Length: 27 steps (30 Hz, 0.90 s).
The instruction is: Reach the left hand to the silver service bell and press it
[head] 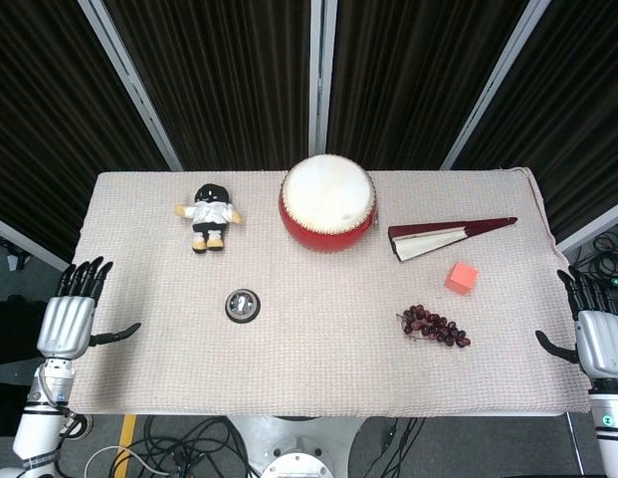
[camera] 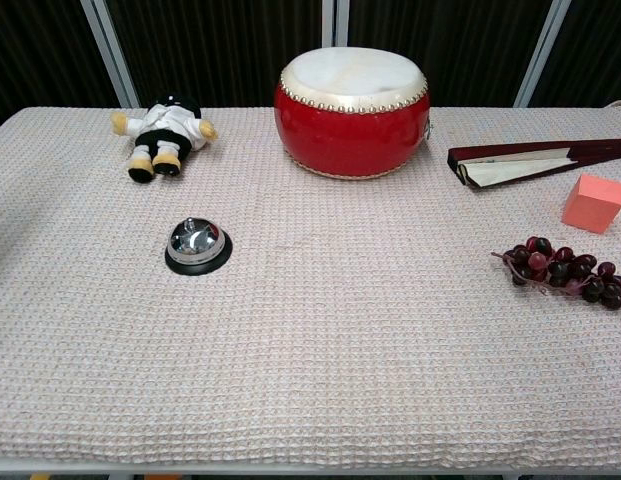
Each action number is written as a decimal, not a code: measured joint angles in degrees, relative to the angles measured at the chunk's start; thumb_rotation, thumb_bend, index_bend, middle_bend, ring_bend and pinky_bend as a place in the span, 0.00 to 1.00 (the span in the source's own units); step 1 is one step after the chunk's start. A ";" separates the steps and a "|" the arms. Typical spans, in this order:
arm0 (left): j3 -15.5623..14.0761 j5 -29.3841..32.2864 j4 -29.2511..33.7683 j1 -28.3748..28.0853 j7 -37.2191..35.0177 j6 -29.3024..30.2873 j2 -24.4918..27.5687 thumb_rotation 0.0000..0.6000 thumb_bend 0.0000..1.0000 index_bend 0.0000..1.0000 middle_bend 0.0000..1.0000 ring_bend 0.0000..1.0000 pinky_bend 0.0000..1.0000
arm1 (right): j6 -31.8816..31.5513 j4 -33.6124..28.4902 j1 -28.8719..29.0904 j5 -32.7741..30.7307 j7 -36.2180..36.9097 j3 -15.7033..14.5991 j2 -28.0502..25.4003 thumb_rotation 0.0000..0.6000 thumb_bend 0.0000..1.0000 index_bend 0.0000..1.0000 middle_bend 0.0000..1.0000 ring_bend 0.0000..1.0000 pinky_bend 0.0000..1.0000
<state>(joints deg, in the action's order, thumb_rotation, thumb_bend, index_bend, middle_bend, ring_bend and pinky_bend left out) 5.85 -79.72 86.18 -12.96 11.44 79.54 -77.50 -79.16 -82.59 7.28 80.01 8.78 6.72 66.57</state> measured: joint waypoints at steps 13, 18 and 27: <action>-0.09 -1.11 -0.28 -1.83 0.64 -1.79 -0.57 0.44 0.00 0.00 0.00 0.00 0.00 | -0.53 -0.77 -0.04 -0.05 0.17 0.43 -0.45 1.00 0.13 0.00 0.00 0.00 0.00; 0.01 -1.73 -1.11 -3.96 0.37 -4.14 -2.59 0.43 0.00 0.00 0.00 0.00 0.00 | -1.24 -1.23 -0.01 0.39 -0.18 0.64 -0.76 1.00 0.13 0.00 0.00 0.00 0.00; 0.11 -3.40 -3.35 -9.87 -2.56 -11.12 -10.00 0.33 0.00 0.00 0.00 0.00 0.00 | -1.51 -1.92 -0.09 0.13 -0.72 0.91 -1.32 1.00 0.13 0.00 0.00 0.00 0.00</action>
<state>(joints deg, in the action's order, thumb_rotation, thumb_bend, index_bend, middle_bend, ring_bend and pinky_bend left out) 5.96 -83.13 82.82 -22.83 8.88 68.41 -87.50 -80.67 -84.51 7.18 80.14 8.05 7.63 65.25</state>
